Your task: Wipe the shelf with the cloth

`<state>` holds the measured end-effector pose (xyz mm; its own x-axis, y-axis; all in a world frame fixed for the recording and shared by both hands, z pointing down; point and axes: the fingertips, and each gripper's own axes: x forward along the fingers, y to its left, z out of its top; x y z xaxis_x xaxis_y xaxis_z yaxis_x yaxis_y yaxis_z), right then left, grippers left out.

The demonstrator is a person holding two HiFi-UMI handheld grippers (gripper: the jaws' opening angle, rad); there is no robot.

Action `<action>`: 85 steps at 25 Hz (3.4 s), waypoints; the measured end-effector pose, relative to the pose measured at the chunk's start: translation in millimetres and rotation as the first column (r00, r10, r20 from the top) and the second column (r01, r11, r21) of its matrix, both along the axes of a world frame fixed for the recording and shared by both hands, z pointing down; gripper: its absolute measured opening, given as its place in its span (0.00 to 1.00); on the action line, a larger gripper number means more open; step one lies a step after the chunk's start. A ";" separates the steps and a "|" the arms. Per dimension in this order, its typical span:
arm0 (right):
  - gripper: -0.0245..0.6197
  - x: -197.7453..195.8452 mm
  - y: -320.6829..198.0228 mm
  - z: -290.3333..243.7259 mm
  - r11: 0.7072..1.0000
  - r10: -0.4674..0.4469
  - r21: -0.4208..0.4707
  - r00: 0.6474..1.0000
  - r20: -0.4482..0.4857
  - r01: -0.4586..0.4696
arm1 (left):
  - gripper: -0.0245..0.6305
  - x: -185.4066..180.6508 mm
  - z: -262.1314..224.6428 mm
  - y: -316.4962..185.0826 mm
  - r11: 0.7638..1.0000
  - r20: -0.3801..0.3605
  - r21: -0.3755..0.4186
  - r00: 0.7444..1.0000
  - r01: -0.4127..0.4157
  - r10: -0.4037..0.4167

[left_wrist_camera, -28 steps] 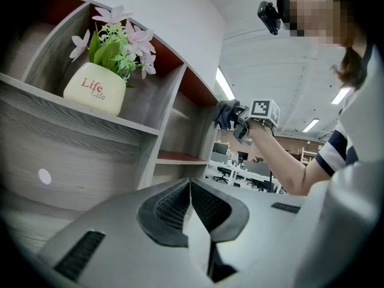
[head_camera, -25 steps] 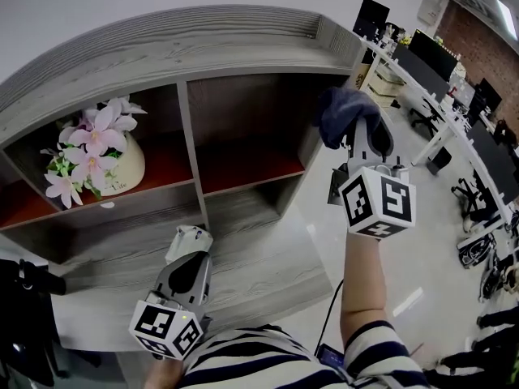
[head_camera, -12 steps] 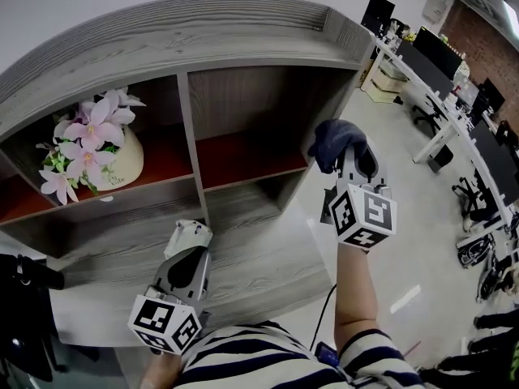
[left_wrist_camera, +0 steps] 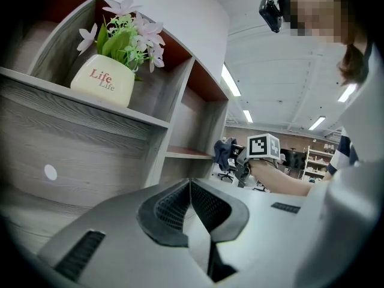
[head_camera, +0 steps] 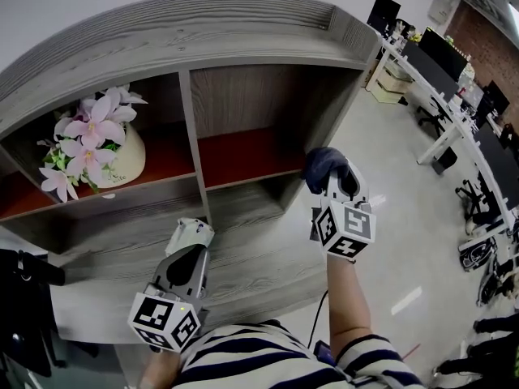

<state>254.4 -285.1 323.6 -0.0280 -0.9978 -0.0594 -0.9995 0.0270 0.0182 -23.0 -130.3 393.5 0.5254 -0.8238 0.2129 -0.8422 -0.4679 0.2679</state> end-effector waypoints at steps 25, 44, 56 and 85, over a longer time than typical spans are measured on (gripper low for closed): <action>0.12 -8.7 -4.3 191.8 0.924 0.024 -0.382 0.999 -0.024 -0.031 | 0.07 -20.8 6.7 6.4 0.997 0.037 -0.017 0.997 0.075 -0.075; 0.12 -20.2 12.0 200.5 0.881 -0.047 -0.473 0.999 -0.023 0.030 | 0.07 -19.3 7.1 12.2 0.998 0.045 -0.021 0.998 0.054 -0.053; 0.12 -66.4 64.3 45.8 0.932 -0.278 -0.259 0.959 -0.055 0.255 | 0.07 -11.4 2.8 5.4 1.000 0.003 -0.002 1.000 0.020 -0.020; 0.12 -203.4 18.0 -77.7 0.848 -0.511 0.081 0.849 -0.131 0.523 | 0.07 -55.8 -4.2 22.1 0.987 -0.015 0.011 0.987 0.159 -0.158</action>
<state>50.9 -267.1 245.9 -0.5500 -0.8240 -0.1361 -0.8335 0.5315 0.1507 -78.8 -108.1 389.3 0.3908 -0.8994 0.1958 -0.9022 -0.3321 0.2752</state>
